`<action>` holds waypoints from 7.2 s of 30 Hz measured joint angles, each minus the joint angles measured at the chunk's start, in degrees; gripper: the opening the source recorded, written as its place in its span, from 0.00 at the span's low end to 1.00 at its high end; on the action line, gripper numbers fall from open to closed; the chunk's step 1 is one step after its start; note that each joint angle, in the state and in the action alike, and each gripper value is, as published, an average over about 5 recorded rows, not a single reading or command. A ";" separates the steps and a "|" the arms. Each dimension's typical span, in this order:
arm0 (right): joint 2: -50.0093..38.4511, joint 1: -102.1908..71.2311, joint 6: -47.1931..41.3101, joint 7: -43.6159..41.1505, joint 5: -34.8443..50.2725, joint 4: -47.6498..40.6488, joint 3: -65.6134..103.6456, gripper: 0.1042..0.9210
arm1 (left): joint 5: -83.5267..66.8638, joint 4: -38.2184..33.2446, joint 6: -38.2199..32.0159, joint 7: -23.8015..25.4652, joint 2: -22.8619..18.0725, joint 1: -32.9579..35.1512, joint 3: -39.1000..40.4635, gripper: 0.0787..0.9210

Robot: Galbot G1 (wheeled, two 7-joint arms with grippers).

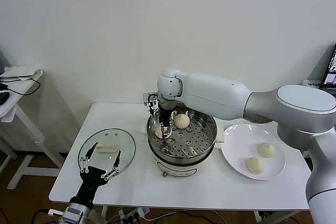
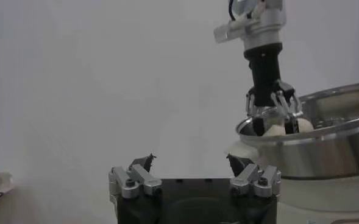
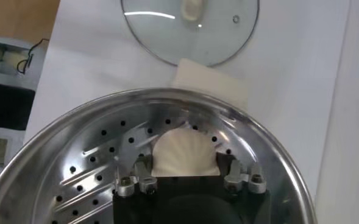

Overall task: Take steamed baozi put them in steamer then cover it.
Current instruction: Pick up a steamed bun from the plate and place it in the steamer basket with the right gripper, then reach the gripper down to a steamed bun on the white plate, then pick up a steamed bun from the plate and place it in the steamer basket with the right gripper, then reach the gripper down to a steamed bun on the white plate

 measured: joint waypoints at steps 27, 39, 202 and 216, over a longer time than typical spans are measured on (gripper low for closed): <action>-39.88 5.10 15.31 -14.23 -5.45 18.29 4.38 0.88 | 0.69 -1.44 -0.09 -0.28 -0.35 1.74 0.42 0.88; -48.58 -13.79 23.81 -16.85 -17.77 17.16 18.19 0.88 | 1.58 -1.91 -0.33 -0.51 -0.92 2.22 1.09 0.88; -37.28 5.58 49.60 -12.63 -15.24 15.73 4.34 0.88 | 1.67 1.10 -0.05 -0.38 -0.48 -0.07 0.79 0.88; -44.22 -15.29 37.07 -14.06 -24.63 5.15 24.59 0.88 | 2.17 1.29 -0.19 -0.47 -0.72 -0.04 1.48 0.88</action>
